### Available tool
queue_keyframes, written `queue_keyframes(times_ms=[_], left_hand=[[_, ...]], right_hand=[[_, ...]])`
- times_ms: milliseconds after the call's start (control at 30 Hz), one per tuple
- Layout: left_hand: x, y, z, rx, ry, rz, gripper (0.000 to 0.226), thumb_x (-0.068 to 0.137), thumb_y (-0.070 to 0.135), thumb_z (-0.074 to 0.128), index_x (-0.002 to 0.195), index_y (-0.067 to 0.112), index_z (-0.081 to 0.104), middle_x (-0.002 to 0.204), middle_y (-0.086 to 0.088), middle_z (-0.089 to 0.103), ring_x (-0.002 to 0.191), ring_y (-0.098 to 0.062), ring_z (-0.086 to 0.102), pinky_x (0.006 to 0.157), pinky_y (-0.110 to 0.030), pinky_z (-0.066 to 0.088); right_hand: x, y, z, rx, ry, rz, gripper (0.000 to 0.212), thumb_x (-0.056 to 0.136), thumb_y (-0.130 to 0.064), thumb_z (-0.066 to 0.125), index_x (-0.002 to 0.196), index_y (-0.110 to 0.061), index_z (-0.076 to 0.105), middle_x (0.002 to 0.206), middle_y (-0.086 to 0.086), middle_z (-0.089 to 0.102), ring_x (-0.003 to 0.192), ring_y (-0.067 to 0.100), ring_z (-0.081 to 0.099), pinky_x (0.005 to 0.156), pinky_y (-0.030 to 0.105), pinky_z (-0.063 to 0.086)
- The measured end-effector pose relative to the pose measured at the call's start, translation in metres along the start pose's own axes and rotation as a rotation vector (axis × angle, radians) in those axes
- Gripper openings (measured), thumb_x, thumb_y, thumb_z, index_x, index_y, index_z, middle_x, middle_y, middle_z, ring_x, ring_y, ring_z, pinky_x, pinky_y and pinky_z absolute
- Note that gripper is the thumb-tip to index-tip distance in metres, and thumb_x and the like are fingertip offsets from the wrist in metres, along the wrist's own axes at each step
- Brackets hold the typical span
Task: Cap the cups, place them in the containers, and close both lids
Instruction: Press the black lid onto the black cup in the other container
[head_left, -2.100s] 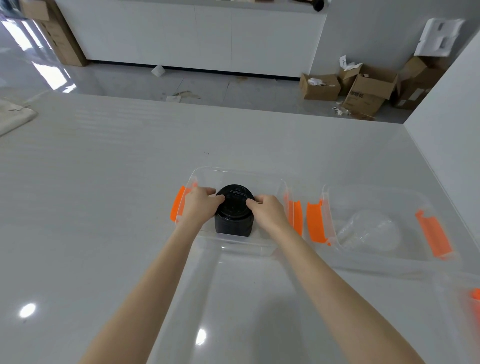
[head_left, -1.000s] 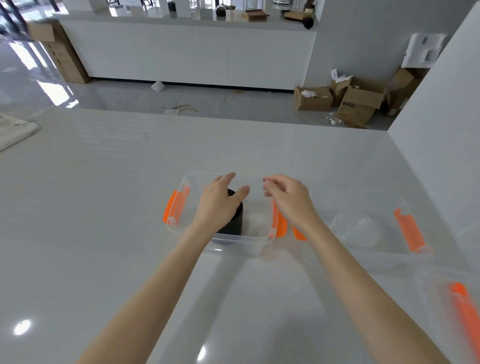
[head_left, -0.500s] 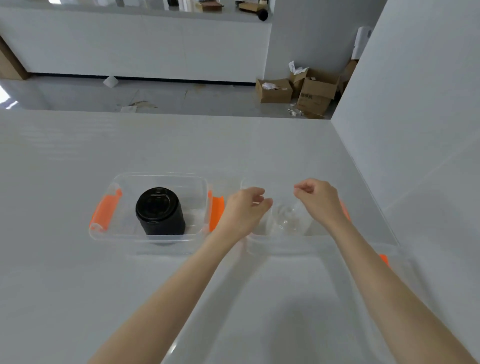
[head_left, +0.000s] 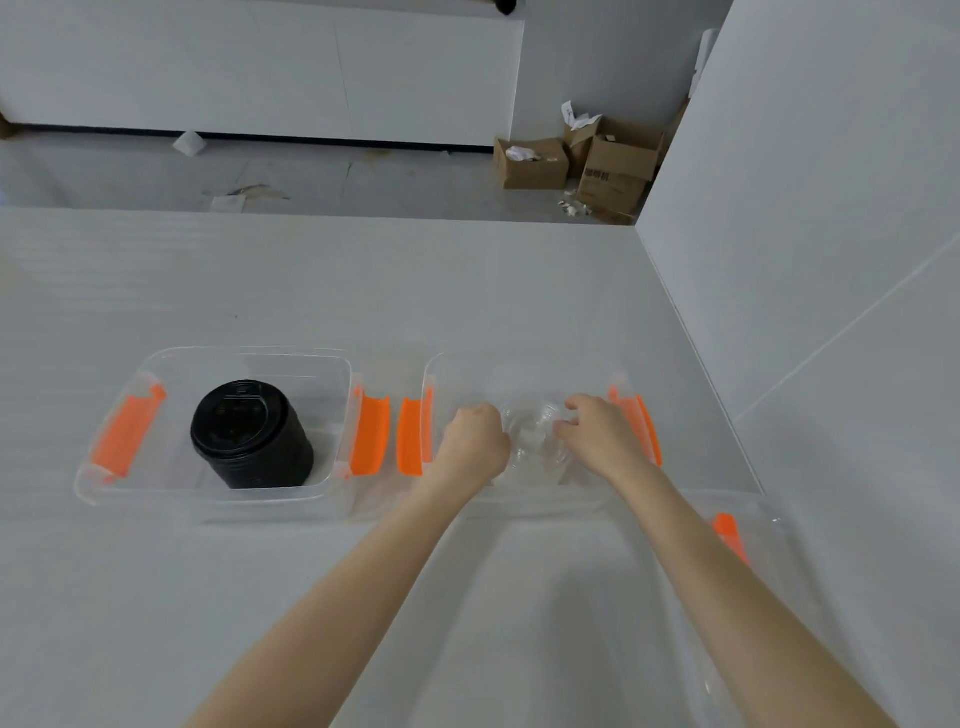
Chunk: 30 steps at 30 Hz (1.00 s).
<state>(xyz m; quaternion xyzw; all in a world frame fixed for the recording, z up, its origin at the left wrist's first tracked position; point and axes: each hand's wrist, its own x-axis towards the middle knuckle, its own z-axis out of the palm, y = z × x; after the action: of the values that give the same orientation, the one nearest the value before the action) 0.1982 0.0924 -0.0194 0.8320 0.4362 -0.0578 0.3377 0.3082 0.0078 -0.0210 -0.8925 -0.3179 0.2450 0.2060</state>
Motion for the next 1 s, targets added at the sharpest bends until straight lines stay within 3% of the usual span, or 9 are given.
queue_keyframes(times_ms=[67, 167, 267, 300, 433, 500, 633, 767, 1000], left_hand=[[0.005, 0.000, 0.002, 0.019, 0.037, 0.001, 0.040, 0.086, 0.004, 0.045, 0.053, 0.011, 0.025, 0.064, -0.008, 0.044, 0.075, -0.033, 0.048, 0.060, -0.032, 0.036], [0.011, -0.001, 0.001, 0.005, 0.057, 0.013, 0.031, 0.084, 0.003, 0.047, 0.056, 0.007, 0.036, 0.062, -0.007, 0.043, 0.079, -0.037, 0.052, 0.063, -0.035, 0.039], [0.016, -0.001, 0.001, -0.008, 0.059, 0.029, 0.014, 0.084, 0.004, 0.050, 0.091, -0.003, 0.060, 0.087, -0.019, 0.064, 0.096, -0.039, 0.061, 0.072, -0.036, 0.046], [0.017, -0.002, 0.002, -0.002, 0.056, 0.040, 0.014, 0.083, 0.004, 0.050, 0.093, 0.000, 0.060, 0.081, -0.017, 0.063, 0.096, -0.039, 0.063, 0.073, -0.036, 0.048], [0.018, -0.006, 0.005, -0.007, 0.016, 0.042, 0.011, 0.083, 0.005, 0.051, 0.073, 0.006, 0.054, 0.053, -0.004, 0.045, 0.083, -0.039, 0.068, 0.079, -0.041, 0.056], [0.021, -0.009, 0.005, -0.024, 0.019, 0.030, 0.036, 0.084, 0.006, 0.053, 0.056, 0.017, 0.034, 0.052, -0.005, 0.046, 0.073, -0.037, 0.066, 0.078, -0.040, 0.057], [0.020, -0.008, 0.004, -0.064, 0.019, 0.012, 0.043, 0.084, 0.004, 0.053, 0.054, 0.020, 0.027, 0.051, -0.005, 0.047, 0.064, -0.032, 0.060, 0.076, -0.042, 0.058], [0.020, -0.008, 0.003, -0.099, 0.011, 0.019, 0.043, 0.084, 0.004, 0.054, 0.054, 0.020, 0.029, 0.051, -0.006, 0.049, 0.073, -0.038, 0.069, 0.073, -0.045, 0.059], [0.017, -0.008, -0.001, -0.086, 0.020, 0.046, 0.038, 0.084, 0.011, 0.052, 0.055, 0.022, 0.030, 0.069, -0.014, 0.058, 0.080, -0.038, 0.068, 0.076, -0.044, 0.057]], right_hand=[[0.000, 0.003, 0.002, -0.034, -0.005, -0.022, 0.018, 0.084, -0.011, 0.051, 0.082, 0.004, 0.061, 0.073, 0.018, 0.059, 0.074, 0.033, 0.056, 0.058, 0.033, 0.040], [0.000, 0.006, 0.003, -0.109, -0.005, -0.036, 0.037, 0.083, -0.013, 0.052, 0.052, -0.011, 0.033, 0.051, 0.004, 0.034, 0.051, 0.023, 0.033, 0.043, 0.028, 0.019], [0.001, 0.005, 0.002, -0.176, -0.006, -0.038, 0.042, 0.084, -0.011, 0.051, 0.050, -0.012, 0.026, 0.050, 0.004, 0.028, 0.051, 0.023, 0.030, 0.042, 0.029, 0.017], [0.002, 0.005, 0.002, -0.189, -0.008, -0.038, 0.042, 0.084, -0.011, 0.051, 0.051, -0.012, 0.025, 0.050, 0.004, 0.028, 0.052, 0.025, 0.031, 0.042, 0.029, 0.017], [0.004, 0.008, 0.006, -0.213, -0.035, -0.018, 0.043, 0.085, -0.007, 0.048, 0.052, -0.013, 0.022, 0.052, 0.004, 0.026, 0.052, 0.025, 0.033, 0.042, 0.028, 0.015], [0.004, 0.008, 0.008, -0.230, -0.036, -0.012, 0.044, 0.086, -0.004, 0.048, 0.052, -0.013, 0.022, 0.052, 0.004, 0.026, 0.058, 0.027, 0.036, 0.042, 0.027, 0.015], [0.010, 0.010, 0.011, -0.215, -0.045, 0.018, 0.042, 0.085, -0.002, 0.047, 0.052, -0.013, 0.023, 0.052, 0.005, 0.028, 0.056, 0.026, 0.039, 0.041, 0.026, 0.018], [0.015, 0.013, 0.010, -0.147, -0.058, 0.034, 0.040, 0.084, 0.000, 0.046, 0.052, -0.014, 0.027, 0.052, 0.004, 0.035, 0.065, 0.028, 0.053, 0.044, 0.025, 0.027], [0.013, 0.009, 0.001, -0.109, -0.092, 0.025, 0.025, 0.090, -0.007, 0.045, 0.065, -0.003, 0.048, 0.064, 0.009, 0.045, 0.066, 0.026, 0.044, 0.044, 0.025, 0.023]])
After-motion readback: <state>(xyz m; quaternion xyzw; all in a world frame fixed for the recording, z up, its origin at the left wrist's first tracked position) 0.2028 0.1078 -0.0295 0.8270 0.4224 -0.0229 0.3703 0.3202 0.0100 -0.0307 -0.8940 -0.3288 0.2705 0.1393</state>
